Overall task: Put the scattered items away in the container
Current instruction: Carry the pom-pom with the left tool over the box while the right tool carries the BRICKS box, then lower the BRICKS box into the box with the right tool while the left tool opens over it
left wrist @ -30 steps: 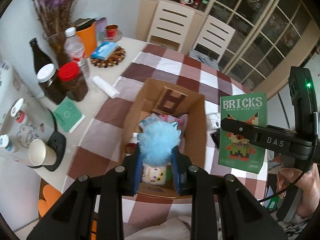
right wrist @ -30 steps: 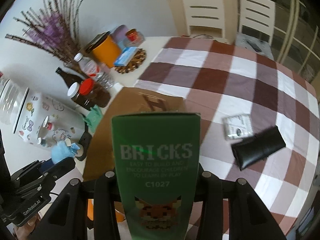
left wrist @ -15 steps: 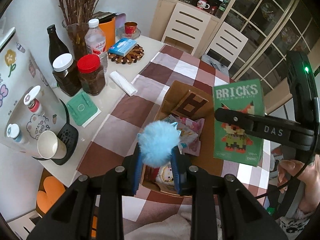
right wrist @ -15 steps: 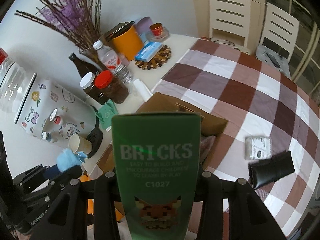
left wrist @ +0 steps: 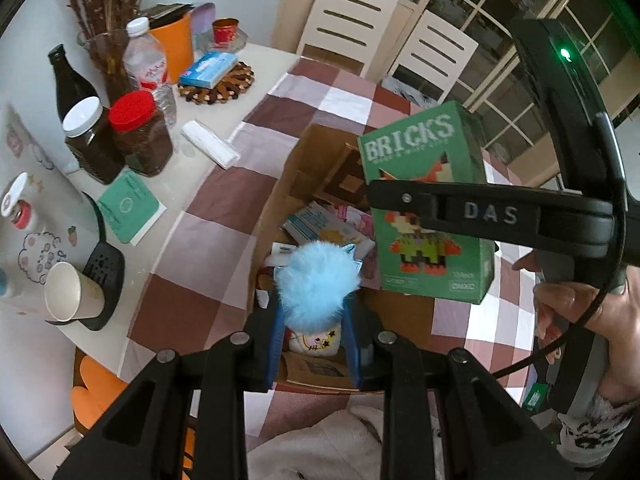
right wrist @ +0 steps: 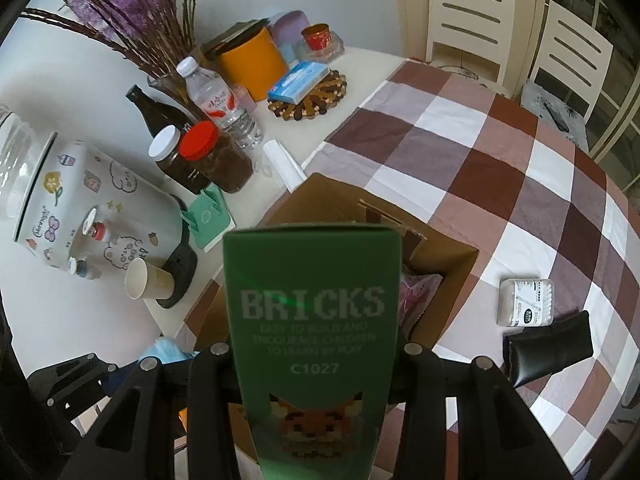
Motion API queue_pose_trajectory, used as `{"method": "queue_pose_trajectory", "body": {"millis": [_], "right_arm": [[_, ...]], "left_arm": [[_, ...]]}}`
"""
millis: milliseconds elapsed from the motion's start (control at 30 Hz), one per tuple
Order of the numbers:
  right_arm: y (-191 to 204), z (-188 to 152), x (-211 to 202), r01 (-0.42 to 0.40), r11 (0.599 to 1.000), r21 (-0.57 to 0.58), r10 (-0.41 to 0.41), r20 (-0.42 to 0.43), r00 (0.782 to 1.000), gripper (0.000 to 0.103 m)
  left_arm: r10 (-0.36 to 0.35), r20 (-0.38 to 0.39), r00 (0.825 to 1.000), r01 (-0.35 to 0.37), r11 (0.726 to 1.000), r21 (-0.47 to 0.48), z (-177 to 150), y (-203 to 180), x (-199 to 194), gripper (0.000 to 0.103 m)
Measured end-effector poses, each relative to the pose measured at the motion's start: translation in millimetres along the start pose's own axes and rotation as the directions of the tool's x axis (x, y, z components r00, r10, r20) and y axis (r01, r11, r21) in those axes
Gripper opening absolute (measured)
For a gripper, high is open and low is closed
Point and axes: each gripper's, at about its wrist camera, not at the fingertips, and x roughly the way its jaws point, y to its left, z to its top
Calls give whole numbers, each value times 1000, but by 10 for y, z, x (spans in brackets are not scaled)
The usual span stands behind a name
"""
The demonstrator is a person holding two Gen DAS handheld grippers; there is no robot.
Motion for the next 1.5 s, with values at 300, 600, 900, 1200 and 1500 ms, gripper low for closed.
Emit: {"method": "queue_pose_trajectory", "body": {"millis": [300,600,900,1200,1500], "right_arm": [[-11,75,182,-7,1000,-11,6,-39,999,44],[-37,112,290,-17,1000,-16,16,-66,998,44],[-79,119,350,-19,1000,-13,17,-84,996,44],[-72,106,417,-20,1000,-14,18,-101,995,44],[-107,73,561,0,1000,-15,-2,-131,991,45]], "left_arm": [[4,-42,999,-2,999,36,53,-121,139,26],[4,-73,997,-1,999,44,108,-139,251,26],[4,-89,996,1,999,51,147,-144,310,26],[-2,-107,994,8,999,52,146,-130,358,27],[-3,-137,991,8,999,38,109,-70,445,28]]}}
